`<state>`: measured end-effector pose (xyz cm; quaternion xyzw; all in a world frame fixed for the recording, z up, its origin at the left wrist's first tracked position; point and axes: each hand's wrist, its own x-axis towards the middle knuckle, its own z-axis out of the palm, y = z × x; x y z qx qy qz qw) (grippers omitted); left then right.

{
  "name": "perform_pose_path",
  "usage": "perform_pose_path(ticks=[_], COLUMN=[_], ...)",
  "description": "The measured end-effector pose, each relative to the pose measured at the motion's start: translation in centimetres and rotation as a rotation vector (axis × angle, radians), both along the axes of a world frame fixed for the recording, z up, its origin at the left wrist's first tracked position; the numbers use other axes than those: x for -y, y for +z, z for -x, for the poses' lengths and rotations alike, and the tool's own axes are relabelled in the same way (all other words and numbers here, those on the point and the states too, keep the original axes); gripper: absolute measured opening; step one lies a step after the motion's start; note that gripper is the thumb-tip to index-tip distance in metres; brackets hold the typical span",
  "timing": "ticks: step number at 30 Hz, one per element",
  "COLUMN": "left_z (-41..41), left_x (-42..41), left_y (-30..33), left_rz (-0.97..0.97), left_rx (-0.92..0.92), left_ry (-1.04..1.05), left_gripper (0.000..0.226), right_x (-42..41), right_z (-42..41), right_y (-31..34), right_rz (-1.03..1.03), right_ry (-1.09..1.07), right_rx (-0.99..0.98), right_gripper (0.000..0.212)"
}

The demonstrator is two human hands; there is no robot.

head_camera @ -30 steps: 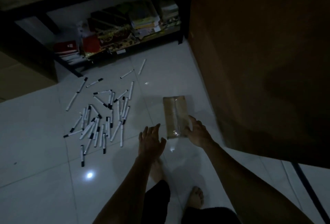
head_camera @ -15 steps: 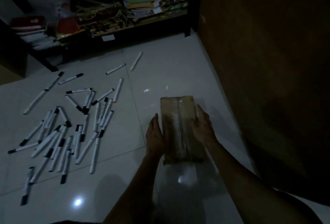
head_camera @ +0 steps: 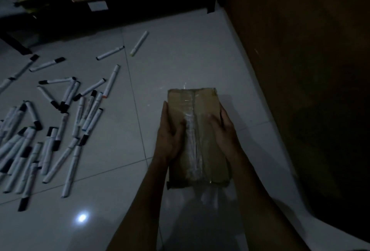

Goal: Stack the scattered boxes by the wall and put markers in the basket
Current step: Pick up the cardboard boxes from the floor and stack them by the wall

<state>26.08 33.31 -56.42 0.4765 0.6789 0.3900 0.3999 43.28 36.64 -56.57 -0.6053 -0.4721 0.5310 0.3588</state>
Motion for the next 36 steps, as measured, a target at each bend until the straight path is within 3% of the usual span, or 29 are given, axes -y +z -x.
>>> perform_pose_path(ticks=[14,20,24,27,33,34,36], left_z=[-0.1,-0.4,0.1,1.2,1.5,1.6,2.2], left_x=[0.1,0.8,0.8,0.2,-1.1,-1.3,-1.5], left_y=[0.9,1.2,2.8,5.8,15.7,18.1,23.5], left_rz=[0.043,0.133,0.107,0.09,0.114,0.105,0.112], left_rx=[0.202,0.357,0.355,0.356,0.371,0.392,0.436], left_ry=[0.01,0.033,0.006,-0.015,-0.057,-0.081,-0.103], left_gripper=[0.056,0.053,0.055,0.071,0.067,0.065,0.06], right_x=[-0.4,-0.1,-0.4,-0.9,-1.9,-2.0,-2.0], right_z=[0.0,0.0,0.7,1.4,0.6,0.4,0.5], right_y=[-0.1,-0.4,0.7,3.4,14.3,17.0,22.7], right_rz=[0.12,0.128,0.144,0.17,0.224,0.322,0.531], right_ry=[-0.057,-0.047,-0.047,-0.008,-0.08,-0.058,0.024], right_rx=[-0.261,-0.231,-0.194,-0.188,-0.129,-0.14,-0.158], right_gripper=[0.046,0.039,0.049,0.049,0.012,0.013,0.039])
